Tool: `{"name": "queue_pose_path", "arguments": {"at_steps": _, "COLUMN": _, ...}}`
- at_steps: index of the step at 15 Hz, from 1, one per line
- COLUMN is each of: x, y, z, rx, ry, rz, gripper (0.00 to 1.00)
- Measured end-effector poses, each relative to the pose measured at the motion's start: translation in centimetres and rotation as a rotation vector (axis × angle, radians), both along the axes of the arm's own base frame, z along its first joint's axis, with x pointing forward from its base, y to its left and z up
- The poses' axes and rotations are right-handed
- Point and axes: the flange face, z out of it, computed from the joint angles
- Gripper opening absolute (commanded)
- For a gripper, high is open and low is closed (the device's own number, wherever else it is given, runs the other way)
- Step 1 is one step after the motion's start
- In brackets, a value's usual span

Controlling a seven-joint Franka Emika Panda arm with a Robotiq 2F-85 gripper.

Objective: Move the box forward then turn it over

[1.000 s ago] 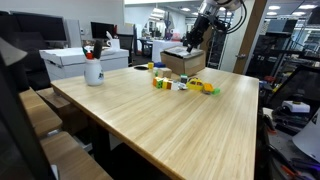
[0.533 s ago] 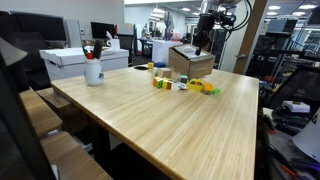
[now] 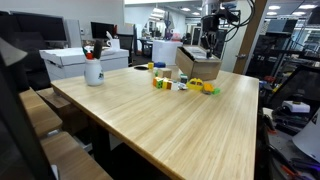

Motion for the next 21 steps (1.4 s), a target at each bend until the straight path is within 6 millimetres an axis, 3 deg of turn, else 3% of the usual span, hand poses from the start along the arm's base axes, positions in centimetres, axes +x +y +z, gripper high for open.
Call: {"name": "queue_pose_path", "arguments": {"at_steps": 21, "x": -0.9, "y": -3.1, "z": -2.2, "rx": -0.289, "ry": 0.245, "rz": -0.043, "gripper": 0.02}}
